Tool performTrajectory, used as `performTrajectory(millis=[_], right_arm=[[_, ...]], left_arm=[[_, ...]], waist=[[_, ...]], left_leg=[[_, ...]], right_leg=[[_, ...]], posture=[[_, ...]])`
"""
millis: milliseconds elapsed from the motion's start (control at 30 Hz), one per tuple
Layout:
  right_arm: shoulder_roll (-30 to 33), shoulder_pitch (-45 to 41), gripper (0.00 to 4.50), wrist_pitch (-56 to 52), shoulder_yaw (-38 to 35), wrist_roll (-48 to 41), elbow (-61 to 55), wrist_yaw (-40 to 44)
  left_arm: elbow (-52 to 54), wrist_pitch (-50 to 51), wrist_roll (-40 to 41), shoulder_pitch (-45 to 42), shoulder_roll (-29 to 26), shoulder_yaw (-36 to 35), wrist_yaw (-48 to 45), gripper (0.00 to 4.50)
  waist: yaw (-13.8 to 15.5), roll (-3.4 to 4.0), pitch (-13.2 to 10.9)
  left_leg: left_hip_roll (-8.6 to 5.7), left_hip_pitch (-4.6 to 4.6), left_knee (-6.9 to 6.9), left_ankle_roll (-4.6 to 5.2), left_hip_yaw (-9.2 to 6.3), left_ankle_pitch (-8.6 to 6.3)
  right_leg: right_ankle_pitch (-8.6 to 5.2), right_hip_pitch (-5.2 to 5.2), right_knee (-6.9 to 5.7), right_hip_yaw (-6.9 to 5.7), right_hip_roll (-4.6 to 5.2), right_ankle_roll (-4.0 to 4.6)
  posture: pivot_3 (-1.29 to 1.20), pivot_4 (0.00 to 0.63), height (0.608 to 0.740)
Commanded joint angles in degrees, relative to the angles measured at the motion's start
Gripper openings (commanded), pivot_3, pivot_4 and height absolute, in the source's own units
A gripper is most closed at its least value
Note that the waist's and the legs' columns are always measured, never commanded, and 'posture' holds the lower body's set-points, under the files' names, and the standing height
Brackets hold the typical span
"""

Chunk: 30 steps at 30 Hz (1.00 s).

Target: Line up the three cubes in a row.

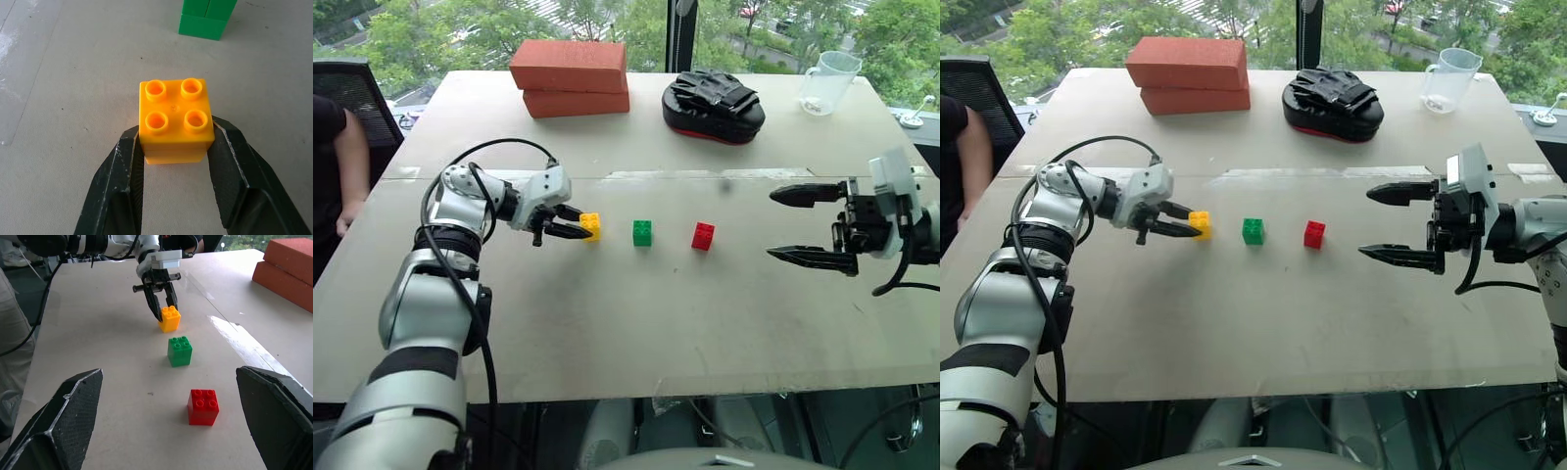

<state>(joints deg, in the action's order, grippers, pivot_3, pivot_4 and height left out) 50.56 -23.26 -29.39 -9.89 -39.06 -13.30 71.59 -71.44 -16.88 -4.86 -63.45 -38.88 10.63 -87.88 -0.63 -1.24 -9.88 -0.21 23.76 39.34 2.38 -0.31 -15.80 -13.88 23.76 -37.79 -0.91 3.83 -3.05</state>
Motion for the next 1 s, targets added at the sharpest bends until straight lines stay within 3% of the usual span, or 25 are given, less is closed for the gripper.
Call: performTrajectory(millis=[33,633,733,767,867,1000], right_arm=[[1.25,0.34,4.50,0.51,-2.94,-0.67,-2.21,-0.93],[1.97,3.07,4.50,-0.07,-4.24,-1.55,-4.04,-2.03],[2.40,3.61,4.50,-0.22,-4.57,-1.85,-4.31,-2.13],[2.48,3.79,4.50,-0.25,-4.68,-1.90,-4.42,-2.14],[2.62,4.46,4.50,-0.44,-5.01,-2.19,-4.98,-2.32],[3.70,7.19,4.50,-1.29,-6.83,-3.00,-6.99,-2.83]], left_arm=[[-1.87,-1.38,-1.15,-1.79,0.55,-0.43,-1.74,1.23],[-2.11,-6.69,-1.70,-1.21,1.50,-1.75,-3.44,1.23],[-2.15,-7.42,-1.95,-1.19,1.75,-1.99,-3.36,2.58],[-2.14,-7.70,-1.98,-1.17,1.82,-2.07,-3.18,3.30],[-2.06,-8.32,-1.36,-1.07,2.05,-2.92,-2.39,4.25],[-1.18,-7.01,0.60,-0.21,0.69,-4.90,-3.37,4.39]], waist=[[0.04,0.00,0.00],[0.11,0.00,0.00],[0.08,0.00,0.00],[0.08,0.00,0.00],[0.07,0.00,0.00],[0.08,-0.01,0.00]], left_leg=[[0.00,-0.01,0.03,0.01,-0.02,-0.01],[0.03,0.00,0.06,0.02,-0.09,-0.01],[0.02,0.00,0.06,0.02,-0.08,-0.01],[0.02,-0.01,0.06,0.01,-0.09,-0.01],[0.03,-0.01,0.06,0.01,-0.10,-0.01],[0.04,0.00,0.06,0.02,-0.09,-0.01]], right_leg=[[0.00,-0.01,-0.04,0.00,0.00,-0.01],[0.02,-0.01,-0.08,-0.01,-0.01,-0.04],[0.02,-0.01,-0.08,0.00,-0.01,-0.04],[0.02,-0.01,-0.09,0.00,-0.01,-0.04],[0.02,-0.01,-0.09,0.00,-0.01,-0.04],[0.02,-0.01,-0.08,0.00,-0.01,-0.04]], posture=[[0.00,0.150,0.740],[0.00,0.150,0.740],[0.00,0.150,0.740],[0.00,0.150,0.740],[0.00,0.150,0.740],[0.00,0.150,0.740]])
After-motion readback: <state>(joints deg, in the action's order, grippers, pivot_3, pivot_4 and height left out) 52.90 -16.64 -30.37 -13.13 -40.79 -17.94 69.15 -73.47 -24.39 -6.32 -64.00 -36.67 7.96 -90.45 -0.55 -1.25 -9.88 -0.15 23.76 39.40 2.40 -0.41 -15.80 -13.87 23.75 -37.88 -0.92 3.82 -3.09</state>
